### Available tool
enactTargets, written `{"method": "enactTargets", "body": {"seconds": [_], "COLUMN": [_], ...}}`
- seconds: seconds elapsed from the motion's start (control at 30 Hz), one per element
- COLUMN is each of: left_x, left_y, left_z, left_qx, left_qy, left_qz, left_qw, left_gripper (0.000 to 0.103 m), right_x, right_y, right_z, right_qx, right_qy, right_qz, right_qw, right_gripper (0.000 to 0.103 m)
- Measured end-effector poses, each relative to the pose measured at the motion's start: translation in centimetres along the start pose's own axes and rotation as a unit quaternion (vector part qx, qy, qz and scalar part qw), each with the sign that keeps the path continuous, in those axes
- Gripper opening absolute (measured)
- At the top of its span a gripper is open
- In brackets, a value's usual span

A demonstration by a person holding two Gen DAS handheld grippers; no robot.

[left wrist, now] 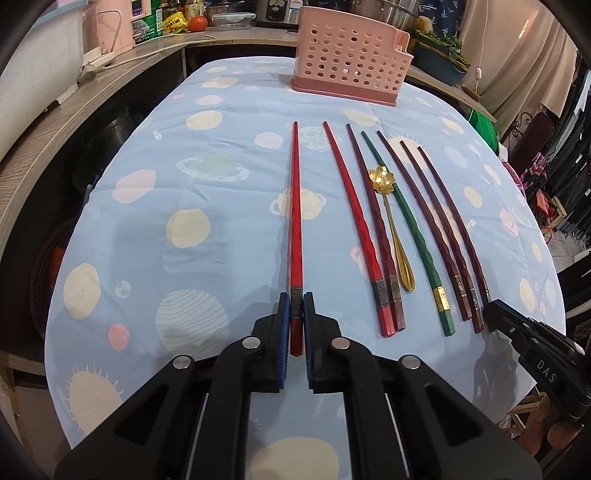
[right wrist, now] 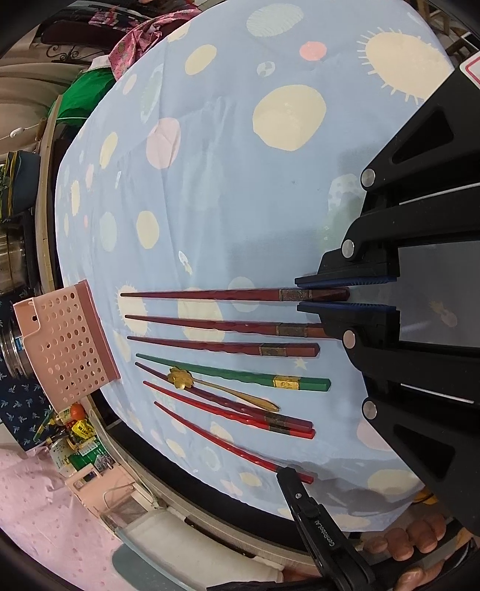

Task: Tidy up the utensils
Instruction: 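Grasp a red chopstick with the left tool while the right tool holds its chopstick, then carry the red chopstick with the left tool while the right tool carries the dark red one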

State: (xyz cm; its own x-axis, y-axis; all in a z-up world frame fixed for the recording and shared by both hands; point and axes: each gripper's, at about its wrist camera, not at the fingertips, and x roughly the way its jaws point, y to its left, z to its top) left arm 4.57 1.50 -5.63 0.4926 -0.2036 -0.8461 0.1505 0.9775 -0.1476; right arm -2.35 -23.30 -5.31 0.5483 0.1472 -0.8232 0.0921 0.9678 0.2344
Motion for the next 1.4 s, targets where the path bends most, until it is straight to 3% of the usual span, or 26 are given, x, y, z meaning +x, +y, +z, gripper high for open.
{"method": "enactTargets", "body": {"seconds": [0.27,0.67,1.0,1.4], "left_x": [-0.6,-3.9,-7.6,-11.5], "left_y": [-0.3,-0.4,-0.6,-0.8], "left_z": [0.5,3.5,10.1,20.4], "left_qx": [0.000,-0.021,-0.026,-0.029], "left_qy": [-0.002,-0.033,-0.099,-0.191], "left_qz": [-0.011,-0.033,-0.039,-0.036], "left_qw": [0.9999,0.9987,0.9940,0.9805], "left_gripper": [0.007,0.007,0.007,0.007], "right_x": [-0.8,-5.7,-9.3,-11.3], "right_y": [0.0,0.2,-0.1,0.5], "right_z": [0.7,5.0,11.8,20.3], "right_qx": [0.005,0.014,0.022,0.016], "right_qy": [-0.009,-0.076,-0.142,-0.208], "right_qz": [0.003,0.013,0.028,0.040], "right_qw": [1.000,0.997,0.989,0.977], "right_gripper": [0.007,0.007,0.007,0.007]}}
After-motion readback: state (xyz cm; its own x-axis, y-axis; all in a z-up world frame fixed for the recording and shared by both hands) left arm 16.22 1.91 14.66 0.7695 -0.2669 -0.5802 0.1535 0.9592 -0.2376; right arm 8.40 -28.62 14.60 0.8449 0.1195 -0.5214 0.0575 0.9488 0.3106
